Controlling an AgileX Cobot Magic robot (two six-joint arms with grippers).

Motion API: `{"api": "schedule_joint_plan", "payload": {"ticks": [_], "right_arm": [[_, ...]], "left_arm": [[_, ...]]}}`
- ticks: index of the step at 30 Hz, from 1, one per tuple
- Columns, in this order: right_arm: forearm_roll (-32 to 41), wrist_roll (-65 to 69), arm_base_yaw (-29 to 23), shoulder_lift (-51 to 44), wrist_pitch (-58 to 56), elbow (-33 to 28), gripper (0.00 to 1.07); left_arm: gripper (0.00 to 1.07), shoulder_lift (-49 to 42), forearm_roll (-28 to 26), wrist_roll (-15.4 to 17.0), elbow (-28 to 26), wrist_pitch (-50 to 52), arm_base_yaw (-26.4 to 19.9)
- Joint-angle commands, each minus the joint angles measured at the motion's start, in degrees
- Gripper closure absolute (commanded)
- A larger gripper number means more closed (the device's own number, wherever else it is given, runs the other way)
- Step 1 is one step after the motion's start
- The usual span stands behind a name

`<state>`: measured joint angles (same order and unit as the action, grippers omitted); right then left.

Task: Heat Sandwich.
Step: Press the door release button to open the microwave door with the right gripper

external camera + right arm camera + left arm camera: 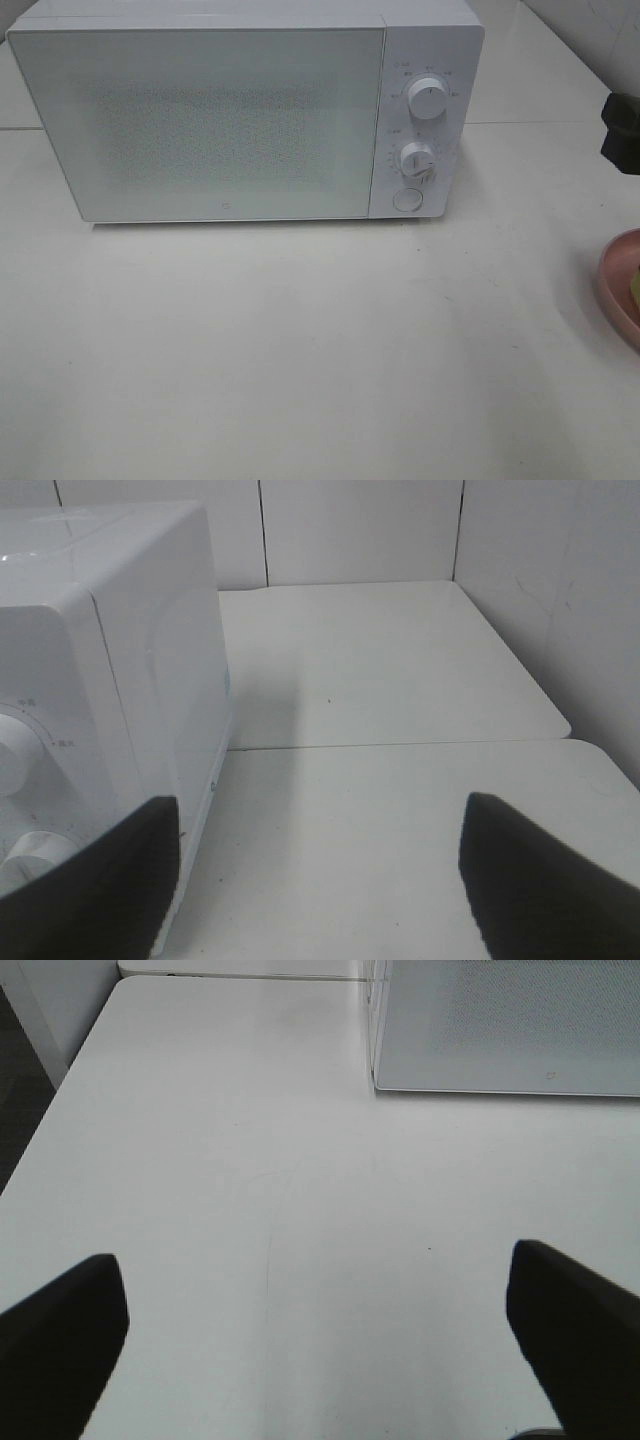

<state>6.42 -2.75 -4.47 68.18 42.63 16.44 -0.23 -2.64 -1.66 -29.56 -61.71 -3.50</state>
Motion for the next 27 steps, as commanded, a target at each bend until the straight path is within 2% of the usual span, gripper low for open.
{"api": "schedule_joint_plan", "payload": {"ticks": [1,2,4,7,12,16,27], "right_arm": [[6.13,-5.04,-4.01,1.55,6.19,-1.43,0.32],[9.68,-7.96,-6.82,3.09,8.54,-2.06,0.32],[11.17,-8.88,-8.14,3.72,9.22,-2.35,0.32],[16.62,-11.29,-13.98,7.22,12.15,-2.81,0.32],[18.68,-11.0,-17.36,10.03,13.81,-2.81,0.32],[24.24,-11.0,-24.35,15.93,18.85,-2.81,0.32],[34.89,-11.06,-35.24,25.5,25.1,-1.66,0.32]], "left_arm": [[0.09,-1.49,-0.29,0.06,0.0,0.57,-0.34],[0.09,-1.49,-0.29,0.06,0.0,0.57,-0.34],[0.09,-1.49,-0.29,0.06,0.0,0.57,-0.34],[0.09,-1.49,-0.29,0.06,0.0,0.57,-0.34],[0.09,-1.49,-0.29,0.06,0.0,0.57,-0.34],[0.09,-1.49,-0.29,0.06,0.0,0.57,-0.34],[0.09,-1.49,-0.29,0.06,0.0,0.57,-0.34]]}}
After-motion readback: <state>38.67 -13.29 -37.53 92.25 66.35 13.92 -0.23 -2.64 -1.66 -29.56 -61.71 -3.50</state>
